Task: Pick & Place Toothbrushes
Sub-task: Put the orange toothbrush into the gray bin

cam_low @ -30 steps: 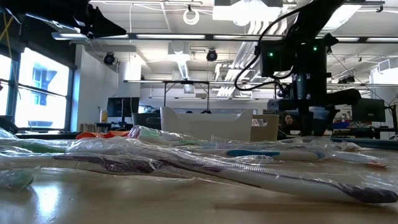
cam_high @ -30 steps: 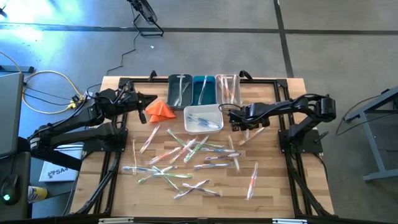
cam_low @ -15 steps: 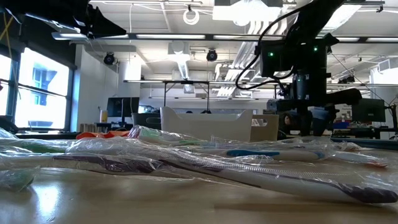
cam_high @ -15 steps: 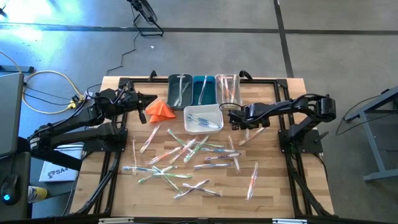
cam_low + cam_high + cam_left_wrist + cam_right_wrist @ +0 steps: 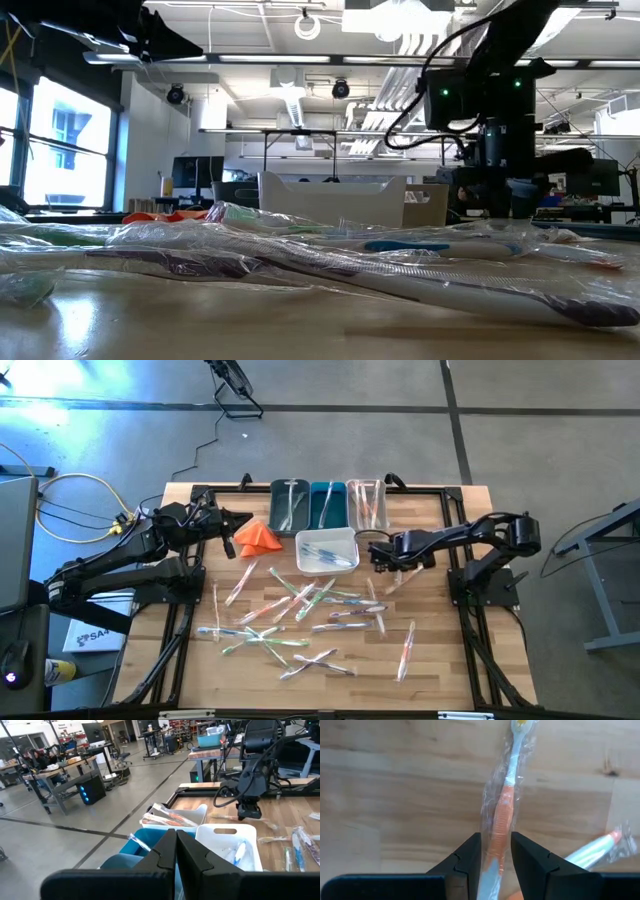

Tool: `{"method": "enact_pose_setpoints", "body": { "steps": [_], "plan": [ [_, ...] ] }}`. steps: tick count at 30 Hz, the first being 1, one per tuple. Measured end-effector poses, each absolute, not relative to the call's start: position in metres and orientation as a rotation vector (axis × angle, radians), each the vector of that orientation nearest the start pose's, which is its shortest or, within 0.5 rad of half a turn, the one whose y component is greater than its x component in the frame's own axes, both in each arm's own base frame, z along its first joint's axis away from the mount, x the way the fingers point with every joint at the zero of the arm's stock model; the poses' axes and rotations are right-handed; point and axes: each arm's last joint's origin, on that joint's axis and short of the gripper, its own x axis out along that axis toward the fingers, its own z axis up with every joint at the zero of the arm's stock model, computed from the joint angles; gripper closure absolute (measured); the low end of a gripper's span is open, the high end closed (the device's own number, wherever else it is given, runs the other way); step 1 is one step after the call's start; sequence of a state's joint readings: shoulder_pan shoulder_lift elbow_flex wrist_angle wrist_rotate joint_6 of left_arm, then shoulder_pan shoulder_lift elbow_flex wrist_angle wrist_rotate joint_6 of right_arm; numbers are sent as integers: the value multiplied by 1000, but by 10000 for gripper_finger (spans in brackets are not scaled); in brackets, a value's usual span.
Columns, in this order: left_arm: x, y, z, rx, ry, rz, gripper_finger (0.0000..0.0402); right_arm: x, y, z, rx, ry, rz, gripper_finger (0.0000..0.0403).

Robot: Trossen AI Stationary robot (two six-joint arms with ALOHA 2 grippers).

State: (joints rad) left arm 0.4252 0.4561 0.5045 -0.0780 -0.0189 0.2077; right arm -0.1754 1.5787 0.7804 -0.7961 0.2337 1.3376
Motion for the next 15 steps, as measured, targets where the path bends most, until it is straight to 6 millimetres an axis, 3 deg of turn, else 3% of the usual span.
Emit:
{"method": "enact_pose_setpoints", "body": {
  "steps": [9,15],
  "plan": [
    [110,51,289,198,75,440,394,226,-47,134,970,1135,-1315,310],
    [110,51,289,198,75,440,394,228,-47,134,973,1109,-1300,351]
  ]
}}
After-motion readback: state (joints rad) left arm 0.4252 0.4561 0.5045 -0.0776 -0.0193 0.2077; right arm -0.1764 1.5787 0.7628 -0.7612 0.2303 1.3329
